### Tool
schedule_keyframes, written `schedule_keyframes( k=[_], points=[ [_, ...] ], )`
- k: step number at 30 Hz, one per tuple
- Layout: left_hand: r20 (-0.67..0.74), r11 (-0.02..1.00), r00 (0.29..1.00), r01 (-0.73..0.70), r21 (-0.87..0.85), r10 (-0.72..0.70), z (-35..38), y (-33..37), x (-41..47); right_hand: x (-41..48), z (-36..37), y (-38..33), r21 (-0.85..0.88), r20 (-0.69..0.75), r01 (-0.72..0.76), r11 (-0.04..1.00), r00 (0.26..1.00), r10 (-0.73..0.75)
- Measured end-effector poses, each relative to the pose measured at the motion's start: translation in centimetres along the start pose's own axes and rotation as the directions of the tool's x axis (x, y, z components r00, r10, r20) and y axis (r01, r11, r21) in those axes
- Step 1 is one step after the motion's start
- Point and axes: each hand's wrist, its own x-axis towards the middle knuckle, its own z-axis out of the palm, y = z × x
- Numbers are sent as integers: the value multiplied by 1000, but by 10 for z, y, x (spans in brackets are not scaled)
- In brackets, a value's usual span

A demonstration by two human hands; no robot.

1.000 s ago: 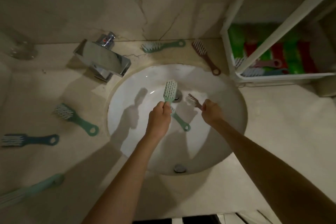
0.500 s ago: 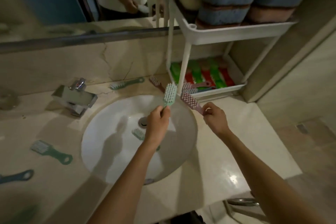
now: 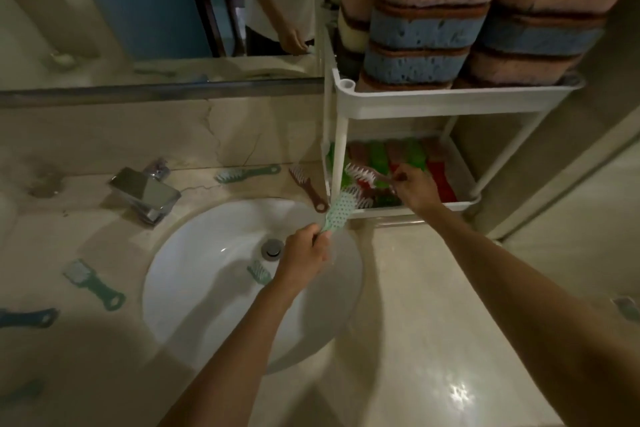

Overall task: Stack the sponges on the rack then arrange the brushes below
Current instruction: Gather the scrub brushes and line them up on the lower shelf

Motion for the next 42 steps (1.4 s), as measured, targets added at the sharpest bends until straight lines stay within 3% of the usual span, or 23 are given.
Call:
schedule_keyframes(
  k=[6, 9, 14, 16, 23, 26, 28, 31, 35, 42],
  points=[
    [4, 998, 998, 56, 29, -56, 4, -2, 8, 30, 9, -6, 63, 118, -31, 998, 993, 24],
    [-4, 998, 999, 54, 27, -54, 8, 2, 13, 36, 10, -10, -55, 186, -100, 993, 976, 109],
    [28, 998, 998, 54, 33, -55, 15, 7, 16, 41, 8, -14, -212, 232, -45, 976, 968, 95],
    [30, 998, 998, 58, 28, -59, 18, 7, 17, 50, 15, -13, -176, 231, -15, 984, 971, 56],
    [32, 997, 997, 76, 9, -76, 17, 6, 21, 60, 32, -6, -300, 248, 129, 945, 967, -54],
    [34, 997, 997, 75, 12, -75, 17, 7, 22, 54, 34, 0, -334, 109, 221, 916, 975, -196],
    [34, 997, 996, 77, 18, -78, 17, 8, 22, 48, 37, 1, -292, 64, 243, 925, 970, -235],
    [37, 996, 996, 82, 20, -83, 19, 9, 22, 45, 43, -2, -83, 144, 261, 962, 958, -247],
    [43, 997, 996, 72, 15, -72, 20, 12, 21, 40, 45, -13, 62, 193, 218, 974, 955, -226],
    [24, 996, 996, 84, -5, -84, 19, 7, 20, 44, 51, -14, 118, 178, 192, 974, 961, -211]
  ],
)
